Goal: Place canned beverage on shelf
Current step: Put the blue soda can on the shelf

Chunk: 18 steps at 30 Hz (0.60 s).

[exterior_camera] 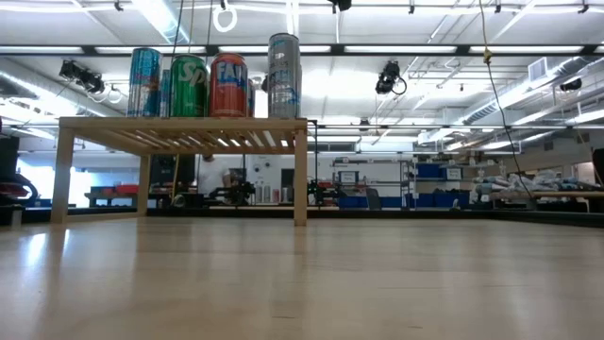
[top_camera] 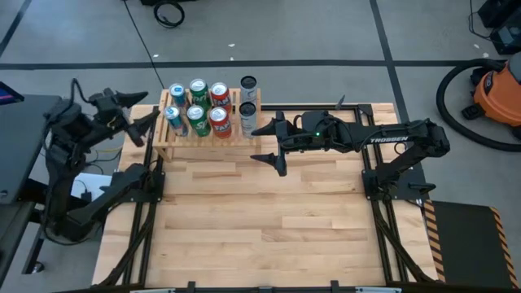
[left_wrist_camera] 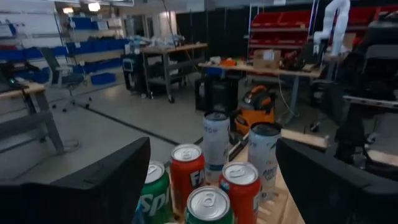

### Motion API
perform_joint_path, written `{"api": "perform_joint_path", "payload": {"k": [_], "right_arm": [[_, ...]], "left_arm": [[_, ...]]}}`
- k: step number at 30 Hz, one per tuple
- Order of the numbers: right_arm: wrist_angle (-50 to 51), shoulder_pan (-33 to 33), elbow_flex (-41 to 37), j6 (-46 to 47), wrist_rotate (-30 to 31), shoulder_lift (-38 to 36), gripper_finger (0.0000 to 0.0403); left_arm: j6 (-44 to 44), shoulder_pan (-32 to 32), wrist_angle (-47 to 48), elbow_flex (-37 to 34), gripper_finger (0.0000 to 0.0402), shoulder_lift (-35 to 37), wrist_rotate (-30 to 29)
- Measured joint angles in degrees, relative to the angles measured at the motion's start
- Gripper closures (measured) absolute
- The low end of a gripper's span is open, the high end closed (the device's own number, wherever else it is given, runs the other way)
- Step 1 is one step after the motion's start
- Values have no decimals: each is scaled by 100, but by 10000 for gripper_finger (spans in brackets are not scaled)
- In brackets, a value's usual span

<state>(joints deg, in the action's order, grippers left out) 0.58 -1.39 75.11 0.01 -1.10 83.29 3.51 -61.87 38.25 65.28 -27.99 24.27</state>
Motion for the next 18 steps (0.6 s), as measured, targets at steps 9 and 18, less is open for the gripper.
{"api": "perform_joint_path", "payload": {"k": [9, 18], "right_arm": [[-469, -131, 0, 293, 127, -2, 48], [-342, -327, -4, -19, -439, -396, 48]], "left_arm": [[-644, 0, -85, -13, 53, 487, -8], [-918, 0, -76, -513, 53, 1052, -820]]}}
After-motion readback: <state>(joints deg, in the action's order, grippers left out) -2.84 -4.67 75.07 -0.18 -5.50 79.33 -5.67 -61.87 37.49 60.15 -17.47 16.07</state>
